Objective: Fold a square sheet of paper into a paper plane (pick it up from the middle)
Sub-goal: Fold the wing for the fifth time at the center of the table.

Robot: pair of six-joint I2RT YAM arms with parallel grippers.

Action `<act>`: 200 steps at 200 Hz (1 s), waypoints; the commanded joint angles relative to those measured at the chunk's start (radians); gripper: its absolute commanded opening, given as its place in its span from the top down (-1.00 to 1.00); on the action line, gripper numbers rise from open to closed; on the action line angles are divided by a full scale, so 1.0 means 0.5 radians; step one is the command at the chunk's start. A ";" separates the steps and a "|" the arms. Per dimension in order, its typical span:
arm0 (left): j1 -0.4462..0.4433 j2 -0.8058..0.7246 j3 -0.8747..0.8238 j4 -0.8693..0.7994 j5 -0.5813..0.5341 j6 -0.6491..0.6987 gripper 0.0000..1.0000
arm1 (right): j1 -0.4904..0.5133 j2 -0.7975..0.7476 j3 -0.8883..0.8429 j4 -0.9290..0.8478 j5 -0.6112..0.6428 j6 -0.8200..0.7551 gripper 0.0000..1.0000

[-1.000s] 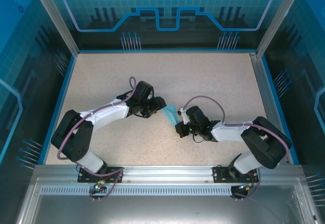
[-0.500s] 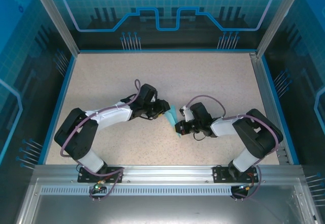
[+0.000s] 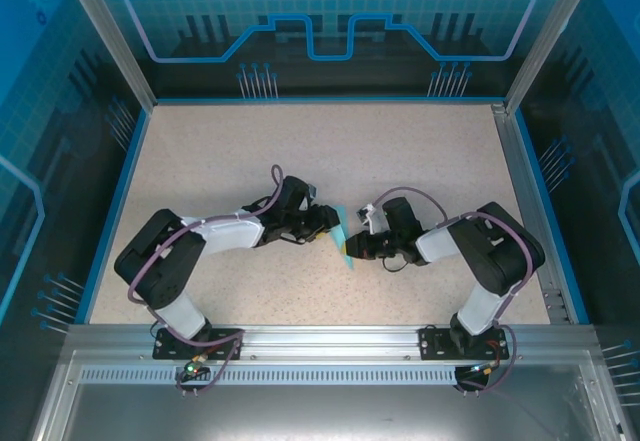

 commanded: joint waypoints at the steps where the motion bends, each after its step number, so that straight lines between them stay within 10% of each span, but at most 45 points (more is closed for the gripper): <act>1: -0.032 0.088 0.023 0.213 0.127 -0.019 0.12 | -0.030 0.075 0.039 0.069 -0.071 0.050 0.83; 200: -0.041 0.362 0.090 0.261 0.059 0.076 0.10 | -0.044 0.115 0.039 -0.160 0.150 0.214 0.75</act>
